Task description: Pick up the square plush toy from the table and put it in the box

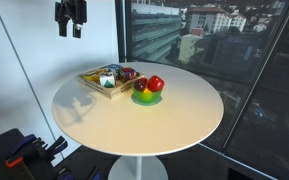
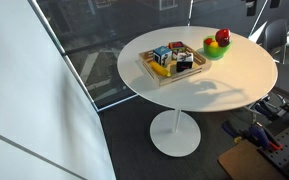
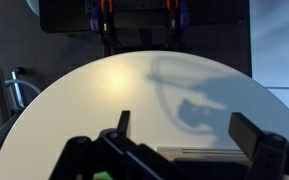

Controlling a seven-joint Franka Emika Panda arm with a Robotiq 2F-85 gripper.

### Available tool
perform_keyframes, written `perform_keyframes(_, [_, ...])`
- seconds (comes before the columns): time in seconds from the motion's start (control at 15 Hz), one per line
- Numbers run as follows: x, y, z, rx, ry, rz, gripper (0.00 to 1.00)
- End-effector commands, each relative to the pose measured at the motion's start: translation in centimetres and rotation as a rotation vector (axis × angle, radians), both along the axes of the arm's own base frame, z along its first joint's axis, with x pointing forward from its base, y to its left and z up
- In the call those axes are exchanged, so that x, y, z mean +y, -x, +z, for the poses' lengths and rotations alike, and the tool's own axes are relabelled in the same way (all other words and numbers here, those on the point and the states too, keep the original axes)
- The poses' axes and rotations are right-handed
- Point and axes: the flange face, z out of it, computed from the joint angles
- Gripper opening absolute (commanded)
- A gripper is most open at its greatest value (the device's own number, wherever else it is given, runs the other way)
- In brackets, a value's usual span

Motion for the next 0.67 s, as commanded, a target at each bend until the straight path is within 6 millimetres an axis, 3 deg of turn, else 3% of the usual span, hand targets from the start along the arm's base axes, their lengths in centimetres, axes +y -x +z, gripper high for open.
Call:
perform_keyframes(0.0, [-0.8, 2.2, 1.8, -0.092, -0.002, 0.015, 1.0])
perform_keyframes(0.53, [-1.7, 4.2, 3.1, -0.242, -0.036, 0.056, 1.0])
perform_keyframes(0.6, [-1.0, 3.3, 3.0, -0.21, -0.023, 0.032, 1.0])
